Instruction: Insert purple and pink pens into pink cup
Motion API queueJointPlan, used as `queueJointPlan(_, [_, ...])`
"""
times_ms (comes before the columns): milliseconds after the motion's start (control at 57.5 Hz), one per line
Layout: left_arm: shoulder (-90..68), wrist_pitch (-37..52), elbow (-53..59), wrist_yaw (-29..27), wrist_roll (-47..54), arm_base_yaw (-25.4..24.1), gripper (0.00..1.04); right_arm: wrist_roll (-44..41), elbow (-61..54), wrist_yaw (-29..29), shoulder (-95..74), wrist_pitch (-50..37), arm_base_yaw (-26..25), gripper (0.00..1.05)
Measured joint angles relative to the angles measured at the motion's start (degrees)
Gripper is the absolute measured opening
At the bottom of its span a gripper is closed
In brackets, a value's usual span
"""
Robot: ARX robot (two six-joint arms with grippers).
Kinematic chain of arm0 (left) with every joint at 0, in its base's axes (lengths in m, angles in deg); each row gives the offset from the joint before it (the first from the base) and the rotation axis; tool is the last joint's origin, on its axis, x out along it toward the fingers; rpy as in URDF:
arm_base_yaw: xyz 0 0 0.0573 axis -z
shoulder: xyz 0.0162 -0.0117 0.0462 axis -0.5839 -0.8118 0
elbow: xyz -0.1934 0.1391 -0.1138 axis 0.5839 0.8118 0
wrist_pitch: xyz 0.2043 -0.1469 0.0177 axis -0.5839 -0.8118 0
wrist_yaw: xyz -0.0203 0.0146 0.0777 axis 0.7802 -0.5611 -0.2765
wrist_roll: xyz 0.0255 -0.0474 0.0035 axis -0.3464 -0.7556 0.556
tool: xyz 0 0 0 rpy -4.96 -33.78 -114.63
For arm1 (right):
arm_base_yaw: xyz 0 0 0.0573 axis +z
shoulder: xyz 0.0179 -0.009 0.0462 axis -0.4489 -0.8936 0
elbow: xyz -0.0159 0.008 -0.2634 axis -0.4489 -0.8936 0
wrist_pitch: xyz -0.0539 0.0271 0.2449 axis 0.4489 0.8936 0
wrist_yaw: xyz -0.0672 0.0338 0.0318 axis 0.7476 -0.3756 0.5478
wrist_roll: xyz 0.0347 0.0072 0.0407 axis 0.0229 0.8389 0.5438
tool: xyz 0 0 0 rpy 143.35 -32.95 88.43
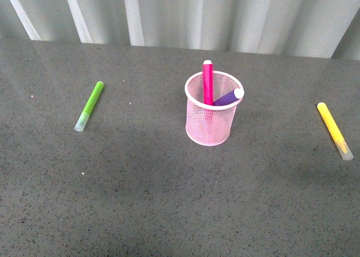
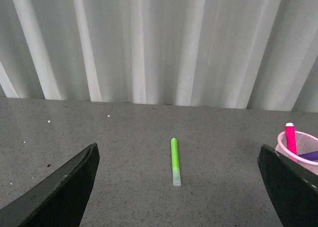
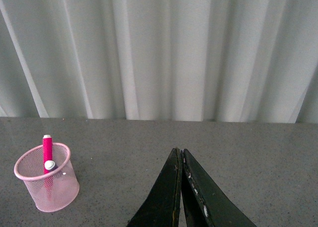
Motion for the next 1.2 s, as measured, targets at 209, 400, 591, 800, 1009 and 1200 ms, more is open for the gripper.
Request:
queueJointPlan(209, [0.0,0.0,0.0,0.0,0.0,0.0,0.98,0.0,0.0,0.0,0.0,0.0,0.0,0.16])
queueJointPlan(400, [0.0,0.0,0.0,0.0,0.0,0.0,0.98,0.0,0.0,0.0,0.0,0.0,0.0,0.50])
queueJointPlan(591, [0.0,0.0,0.0,0.0,0.0,0.0,0.98,0.0,0.0,0.0,0.0,0.0,0.0,0.85])
queueJointPlan(800, [0.0,0.0,0.0,0.0,0.0,0.0,0.98,0.0,0.0,0.0,0.0,0.0,0.0,0.97])
queueJointPlan(1009, [0.0,0.0,0.0,0.0,0.0,0.0,0.98,0.0,0.0,0.0,0.0,0.0,0.0,0.98])
queueJointPlan(1200, [0.0,0.0,0.0,0.0,0.0,0.0,0.98,0.0,0.0,0.0,0.0,0.0,0.0,0.98])
